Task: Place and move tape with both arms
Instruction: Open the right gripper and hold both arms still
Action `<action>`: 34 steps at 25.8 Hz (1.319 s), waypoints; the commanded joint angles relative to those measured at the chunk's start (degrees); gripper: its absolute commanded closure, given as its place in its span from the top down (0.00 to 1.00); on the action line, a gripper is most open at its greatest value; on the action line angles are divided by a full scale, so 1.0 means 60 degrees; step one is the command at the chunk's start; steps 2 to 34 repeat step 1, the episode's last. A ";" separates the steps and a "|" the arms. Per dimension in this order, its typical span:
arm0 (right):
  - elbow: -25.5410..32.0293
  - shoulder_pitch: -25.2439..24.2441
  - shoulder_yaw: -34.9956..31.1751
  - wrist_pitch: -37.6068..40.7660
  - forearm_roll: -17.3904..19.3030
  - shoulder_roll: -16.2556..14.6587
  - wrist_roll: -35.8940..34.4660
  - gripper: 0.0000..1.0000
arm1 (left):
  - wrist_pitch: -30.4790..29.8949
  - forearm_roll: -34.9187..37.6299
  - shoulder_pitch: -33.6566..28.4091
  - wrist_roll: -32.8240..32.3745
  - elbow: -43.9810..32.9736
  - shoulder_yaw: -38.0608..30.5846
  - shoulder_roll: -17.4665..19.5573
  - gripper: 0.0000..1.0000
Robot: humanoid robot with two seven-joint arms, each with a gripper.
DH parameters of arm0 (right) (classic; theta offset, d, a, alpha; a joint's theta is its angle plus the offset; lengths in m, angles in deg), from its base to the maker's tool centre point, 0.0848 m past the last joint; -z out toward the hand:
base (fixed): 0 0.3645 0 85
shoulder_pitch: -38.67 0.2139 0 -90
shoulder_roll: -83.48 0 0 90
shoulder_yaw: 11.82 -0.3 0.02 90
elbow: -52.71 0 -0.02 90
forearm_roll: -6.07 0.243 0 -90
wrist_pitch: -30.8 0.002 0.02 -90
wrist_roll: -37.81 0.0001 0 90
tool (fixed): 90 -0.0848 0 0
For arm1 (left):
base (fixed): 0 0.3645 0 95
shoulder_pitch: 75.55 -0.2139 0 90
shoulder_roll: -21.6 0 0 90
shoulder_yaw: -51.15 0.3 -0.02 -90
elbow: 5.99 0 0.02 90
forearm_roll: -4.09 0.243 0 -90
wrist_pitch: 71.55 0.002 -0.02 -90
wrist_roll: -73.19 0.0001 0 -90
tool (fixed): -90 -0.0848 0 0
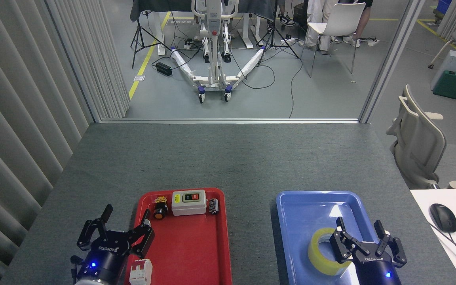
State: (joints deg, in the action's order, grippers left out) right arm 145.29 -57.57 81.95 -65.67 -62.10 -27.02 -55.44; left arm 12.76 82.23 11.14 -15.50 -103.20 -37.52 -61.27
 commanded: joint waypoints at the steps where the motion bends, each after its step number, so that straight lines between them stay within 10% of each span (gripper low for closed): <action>1: 0.0023 -0.0001 -0.0013 0.0024 -0.0005 -0.0010 0.0131 1.00 | -0.0004 -0.0001 -0.0006 0.0015 0.0014 -0.0001 0.0012 1.00; 34: 0.0023 -0.0001 -0.0013 0.0024 -0.0005 -0.0010 0.0131 1.00 | -0.0004 -0.0001 -0.0006 0.0015 0.0014 -0.0001 0.0012 1.00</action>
